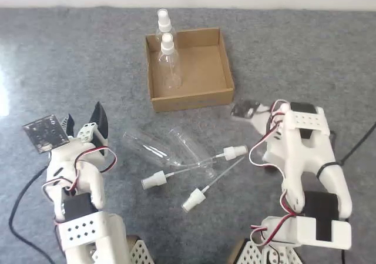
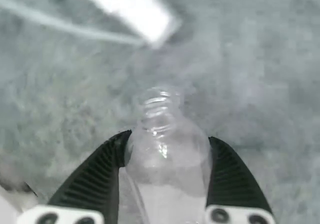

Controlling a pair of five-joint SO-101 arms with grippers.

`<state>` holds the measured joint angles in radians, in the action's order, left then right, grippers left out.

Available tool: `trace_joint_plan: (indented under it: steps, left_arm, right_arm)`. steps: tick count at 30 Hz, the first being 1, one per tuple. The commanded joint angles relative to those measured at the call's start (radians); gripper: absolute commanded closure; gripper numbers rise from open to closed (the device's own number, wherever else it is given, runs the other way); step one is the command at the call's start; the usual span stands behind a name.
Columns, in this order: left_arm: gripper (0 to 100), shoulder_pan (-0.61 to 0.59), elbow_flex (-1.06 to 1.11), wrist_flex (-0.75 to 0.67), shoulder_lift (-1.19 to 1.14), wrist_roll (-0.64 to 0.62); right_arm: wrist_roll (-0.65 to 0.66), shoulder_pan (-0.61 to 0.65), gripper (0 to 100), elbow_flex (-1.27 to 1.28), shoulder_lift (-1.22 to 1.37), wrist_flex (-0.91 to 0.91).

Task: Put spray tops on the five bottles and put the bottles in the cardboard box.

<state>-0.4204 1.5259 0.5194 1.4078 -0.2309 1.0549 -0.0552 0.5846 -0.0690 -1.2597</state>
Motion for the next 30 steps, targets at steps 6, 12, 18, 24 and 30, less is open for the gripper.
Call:
trace_joint_plan:
  steps: [6, 12, 18, 24, 30]
  left_arm:
    - [76, 0.002, -0.015, -0.029, -0.005, 0.009]
    - [76, 0.002, -0.015, -0.029, -0.005, 0.009]
    - [76, 0.002, -0.015, -0.029, -0.005, 0.009]
    - [76, 0.002, -0.015, -0.029, -0.005, 0.009]
    - [76, 0.002, -0.015, -0.029, -0.005, 0.009]
  right_arm:
    - [-0.382, 0.025, 88.6, -0.114, -0.004, -0.015]
    - [-0.623, 0.027, 88.6, -0.109, -0.002, 0.019]
    - [-0.669, 0.036, 88.6, -0.107, -0.001, 0.025]
    - [-0.666, 0.074, 82.0, -0.103, 0.047, 0.025]
    - [-0.664, 0.113, 77.5, -0.137, 0.176, 0.030]
